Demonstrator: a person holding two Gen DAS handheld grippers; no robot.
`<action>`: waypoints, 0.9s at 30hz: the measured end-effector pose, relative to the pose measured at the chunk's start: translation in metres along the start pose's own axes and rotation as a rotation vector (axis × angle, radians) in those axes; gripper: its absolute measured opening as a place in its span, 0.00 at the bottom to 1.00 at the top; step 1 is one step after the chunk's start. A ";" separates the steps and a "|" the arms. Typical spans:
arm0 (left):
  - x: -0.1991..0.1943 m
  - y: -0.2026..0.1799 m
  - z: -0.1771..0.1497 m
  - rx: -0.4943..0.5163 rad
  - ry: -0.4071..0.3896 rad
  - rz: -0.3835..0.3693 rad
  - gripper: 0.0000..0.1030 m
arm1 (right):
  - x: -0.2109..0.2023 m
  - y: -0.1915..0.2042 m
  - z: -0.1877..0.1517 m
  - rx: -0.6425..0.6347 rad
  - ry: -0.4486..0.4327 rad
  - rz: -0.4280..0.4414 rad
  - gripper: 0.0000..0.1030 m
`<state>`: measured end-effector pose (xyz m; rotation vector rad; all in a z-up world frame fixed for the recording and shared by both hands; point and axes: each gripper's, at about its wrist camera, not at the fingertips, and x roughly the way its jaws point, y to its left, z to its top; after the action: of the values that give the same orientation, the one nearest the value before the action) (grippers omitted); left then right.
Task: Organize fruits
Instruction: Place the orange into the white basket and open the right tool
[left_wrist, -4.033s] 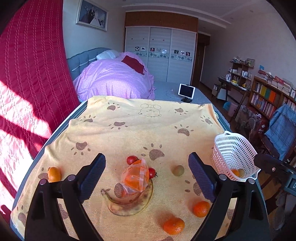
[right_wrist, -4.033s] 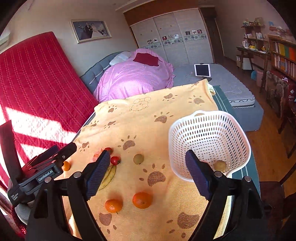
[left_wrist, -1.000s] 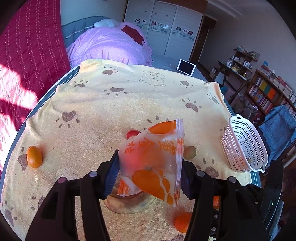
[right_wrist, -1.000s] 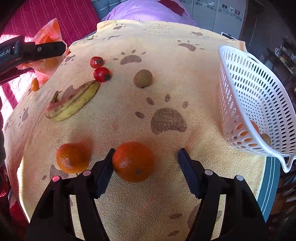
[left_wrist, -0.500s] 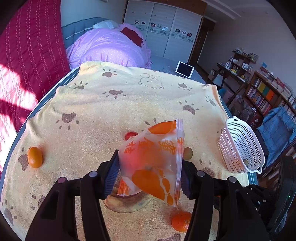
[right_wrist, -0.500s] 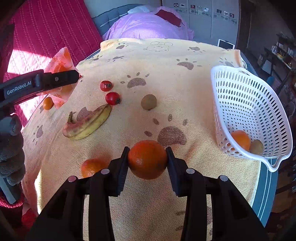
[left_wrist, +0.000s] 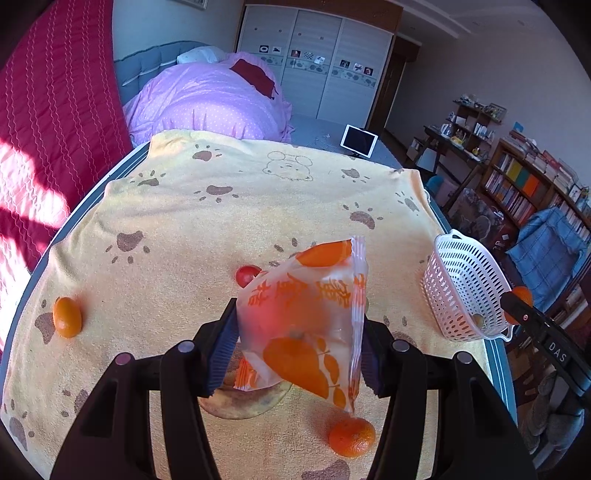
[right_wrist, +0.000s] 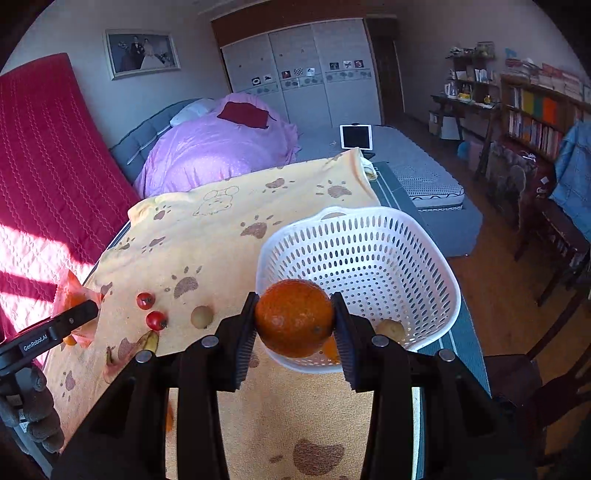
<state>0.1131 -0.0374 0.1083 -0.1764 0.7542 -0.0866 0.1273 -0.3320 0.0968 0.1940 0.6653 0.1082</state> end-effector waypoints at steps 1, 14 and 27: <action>0.000 -0.001 0.000 0.001 0.000 -0.002 0.56 | 0.003 -0.005 0.000 0.015 0.004 -0.002 0.39; 0.000 -0.004 0.000 0.010 0.003 -0.015 0.56 | 0.030 -0.032 -0.008 0.090 0.030 -0.064 0.39; 0.002 -0.011 -0.001 0.026 0.009 -0.023 0.56 | 0.042 -0.040 -0.011 0.109 0.054 -0.101 0.39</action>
<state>0.1139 -0.0486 0.1088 -0.1601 0.7600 -0.1188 0.1544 -0.3627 0.0547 0.2621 0.7338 -0.0200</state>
